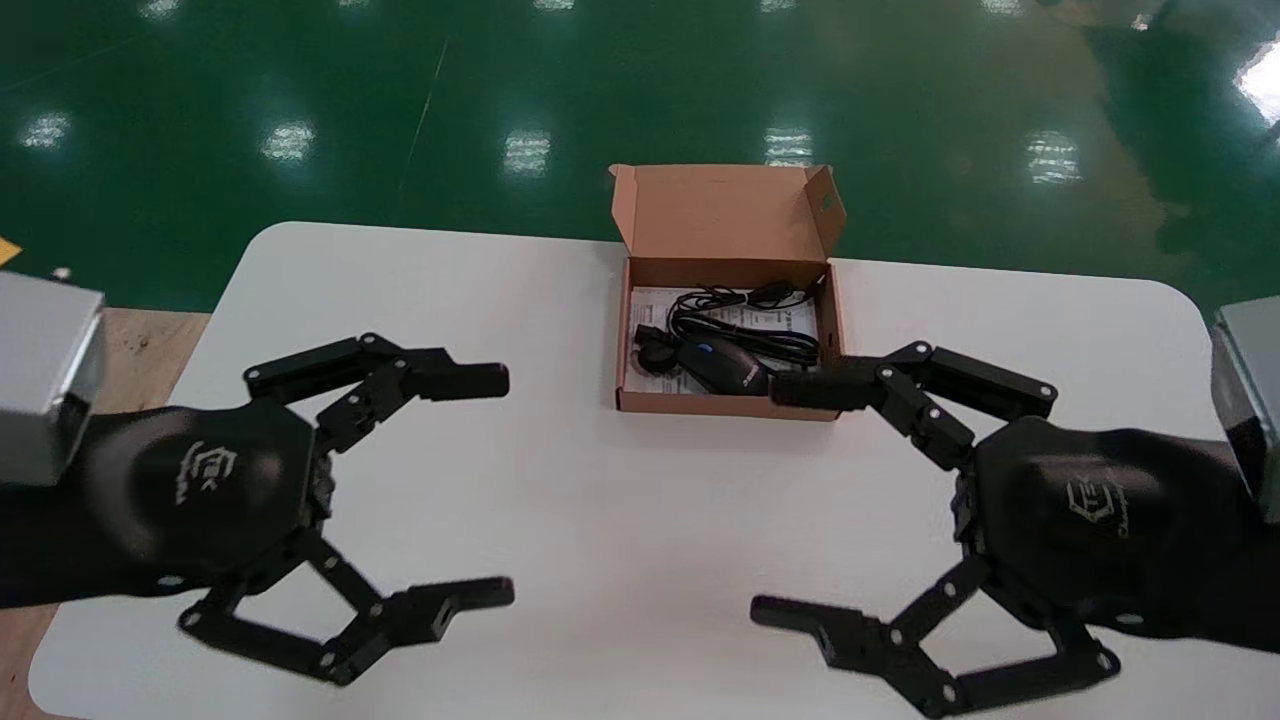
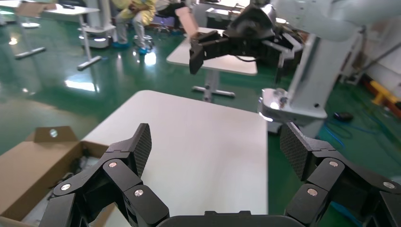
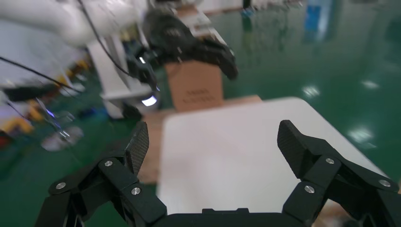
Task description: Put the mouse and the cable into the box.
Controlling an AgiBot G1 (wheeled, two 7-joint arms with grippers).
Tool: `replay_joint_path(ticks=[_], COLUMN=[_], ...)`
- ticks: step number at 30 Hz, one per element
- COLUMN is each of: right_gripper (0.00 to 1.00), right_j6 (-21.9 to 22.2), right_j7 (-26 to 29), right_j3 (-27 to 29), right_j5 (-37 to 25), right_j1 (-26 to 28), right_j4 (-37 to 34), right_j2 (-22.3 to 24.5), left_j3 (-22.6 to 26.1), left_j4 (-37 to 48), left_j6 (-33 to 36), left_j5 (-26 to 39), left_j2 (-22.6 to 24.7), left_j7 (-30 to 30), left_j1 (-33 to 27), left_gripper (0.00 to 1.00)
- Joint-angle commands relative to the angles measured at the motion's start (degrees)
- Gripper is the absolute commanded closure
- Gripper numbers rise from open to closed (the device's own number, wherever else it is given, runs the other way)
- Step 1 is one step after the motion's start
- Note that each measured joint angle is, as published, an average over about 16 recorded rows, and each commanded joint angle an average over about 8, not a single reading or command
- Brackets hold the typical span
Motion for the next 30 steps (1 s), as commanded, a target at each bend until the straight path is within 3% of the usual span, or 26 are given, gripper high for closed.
replay_joint_path(ticks=[1,30], right_gripper=[0.00,0.00], right_j6=[0.12,0.15], right_j7=[1.24,0.86], right_j3=[1.10,0.66], right_j5=[2.22,1.21], right_j1=[-2.47,-1.30], right_j4=[2.26,1.19], right_j2=[0.10,0.10], left_j3=[-1.86,-1.08], left_j4=[-1.59,-0.93], left_j6=[1.49,0.84], left_j5=[-0.25,-0.20], left_j2=[-1.39,-0.85], left_j7=[-0.75,-0.53], left_j1=[1.18,0.72], left_gripper=[0.00,0.00])
